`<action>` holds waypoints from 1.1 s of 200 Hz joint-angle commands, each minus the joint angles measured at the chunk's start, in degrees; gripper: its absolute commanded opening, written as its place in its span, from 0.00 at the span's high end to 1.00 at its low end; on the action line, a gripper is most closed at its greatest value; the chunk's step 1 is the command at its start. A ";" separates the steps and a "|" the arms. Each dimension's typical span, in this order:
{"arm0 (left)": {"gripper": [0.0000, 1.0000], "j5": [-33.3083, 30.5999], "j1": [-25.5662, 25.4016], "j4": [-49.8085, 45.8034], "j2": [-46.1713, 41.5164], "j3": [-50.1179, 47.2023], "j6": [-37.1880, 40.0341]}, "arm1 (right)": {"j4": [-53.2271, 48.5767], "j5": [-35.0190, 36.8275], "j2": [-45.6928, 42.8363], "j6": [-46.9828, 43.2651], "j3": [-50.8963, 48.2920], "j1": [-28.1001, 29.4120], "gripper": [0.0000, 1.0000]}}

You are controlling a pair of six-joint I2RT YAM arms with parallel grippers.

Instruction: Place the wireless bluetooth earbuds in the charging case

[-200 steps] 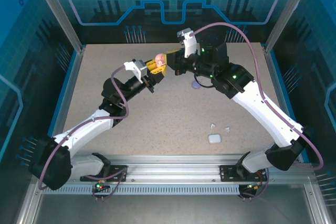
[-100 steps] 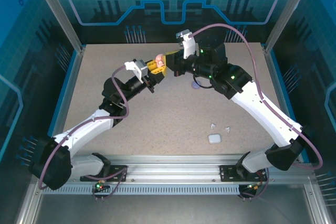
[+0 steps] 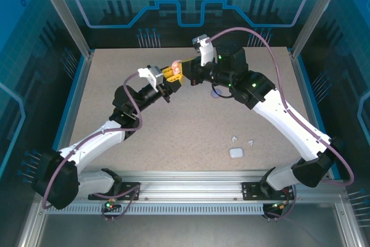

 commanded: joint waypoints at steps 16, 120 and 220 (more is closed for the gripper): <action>1.00 0.64 -0.41 2.45 -0.92 1.76 1.42 | -1.15 0.61 0.49 -0.30 -1.01 0.58 0.90; 1.00 0.81 -0.36 2.21 0.03 1.74 0.62 | -1.40 0.74 -1.26 4.17 7.77 -2.29 0.41; 1.00 5.74 -0.50 -0.34 1.69 2.64 -3.40 | -25.94 -4.05 18.61 4.34 32.11 -9.43 0.38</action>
